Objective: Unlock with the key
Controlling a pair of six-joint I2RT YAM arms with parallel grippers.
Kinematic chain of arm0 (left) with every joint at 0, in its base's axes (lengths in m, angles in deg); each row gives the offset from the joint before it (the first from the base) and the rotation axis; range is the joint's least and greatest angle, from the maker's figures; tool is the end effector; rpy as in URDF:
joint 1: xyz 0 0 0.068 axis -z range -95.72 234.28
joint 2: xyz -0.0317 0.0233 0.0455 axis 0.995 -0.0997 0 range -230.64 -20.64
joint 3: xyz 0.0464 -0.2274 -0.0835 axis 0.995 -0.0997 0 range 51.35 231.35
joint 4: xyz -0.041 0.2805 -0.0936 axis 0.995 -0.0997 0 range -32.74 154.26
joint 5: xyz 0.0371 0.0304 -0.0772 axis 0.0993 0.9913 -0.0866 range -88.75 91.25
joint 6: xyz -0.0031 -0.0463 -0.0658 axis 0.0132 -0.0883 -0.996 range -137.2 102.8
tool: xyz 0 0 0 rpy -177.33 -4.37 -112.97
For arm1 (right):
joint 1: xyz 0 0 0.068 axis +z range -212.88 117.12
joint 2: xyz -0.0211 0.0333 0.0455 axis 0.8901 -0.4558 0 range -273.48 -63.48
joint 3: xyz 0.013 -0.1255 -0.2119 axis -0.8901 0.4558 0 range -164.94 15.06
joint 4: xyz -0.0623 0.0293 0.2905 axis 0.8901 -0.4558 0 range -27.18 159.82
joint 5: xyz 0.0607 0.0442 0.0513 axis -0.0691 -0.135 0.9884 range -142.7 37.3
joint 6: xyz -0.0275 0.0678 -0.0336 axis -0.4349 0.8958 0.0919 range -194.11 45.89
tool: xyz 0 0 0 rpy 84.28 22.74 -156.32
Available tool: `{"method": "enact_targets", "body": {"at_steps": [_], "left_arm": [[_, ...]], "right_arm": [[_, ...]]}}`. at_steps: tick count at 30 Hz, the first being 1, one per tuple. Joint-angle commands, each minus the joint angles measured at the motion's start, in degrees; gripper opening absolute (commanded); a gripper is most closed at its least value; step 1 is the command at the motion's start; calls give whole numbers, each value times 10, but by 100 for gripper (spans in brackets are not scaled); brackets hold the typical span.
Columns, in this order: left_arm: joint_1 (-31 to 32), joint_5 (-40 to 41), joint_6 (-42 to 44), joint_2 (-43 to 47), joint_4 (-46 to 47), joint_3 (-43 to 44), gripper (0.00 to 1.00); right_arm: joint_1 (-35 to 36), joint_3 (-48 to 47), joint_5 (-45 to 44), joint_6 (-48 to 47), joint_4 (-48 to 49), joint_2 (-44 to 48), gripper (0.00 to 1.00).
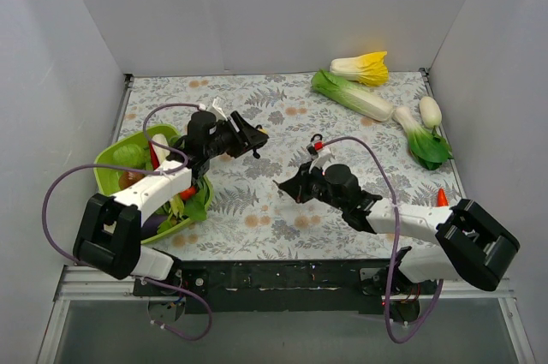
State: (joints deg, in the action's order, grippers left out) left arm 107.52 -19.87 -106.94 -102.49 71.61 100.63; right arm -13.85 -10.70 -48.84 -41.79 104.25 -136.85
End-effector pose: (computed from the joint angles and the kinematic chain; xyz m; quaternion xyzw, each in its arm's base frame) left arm 0.3428 -0.1746 0.1863 -0.3730 0.7481 -0.5246 0.1617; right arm 0.2113 0.2508 0.1383 -0.1344 0.7718 0.4247 0.4537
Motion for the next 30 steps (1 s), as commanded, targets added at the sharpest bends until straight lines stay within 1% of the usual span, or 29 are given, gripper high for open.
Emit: {"method": "enact_targets", "body": {"at_steps": [1, 6, 17, 30], "left_arm": [[-4, 38, -67, 48, 59, -30, 0], [-4, 41, -81, 60, 67, -41, 0], [-3, 18, -69, 48, 86, -37, 0], [0, 14, -59, 34, 81, -32, 0]], "right_arm": [[14, -48, -124, 20, 99, -20, 1], [21, -77, -157, 21, 123, -48, 1], [22, -123, -150, 28, 134, -92, 1], [22, -145, -154, 18, 127, -100, 1]]}}
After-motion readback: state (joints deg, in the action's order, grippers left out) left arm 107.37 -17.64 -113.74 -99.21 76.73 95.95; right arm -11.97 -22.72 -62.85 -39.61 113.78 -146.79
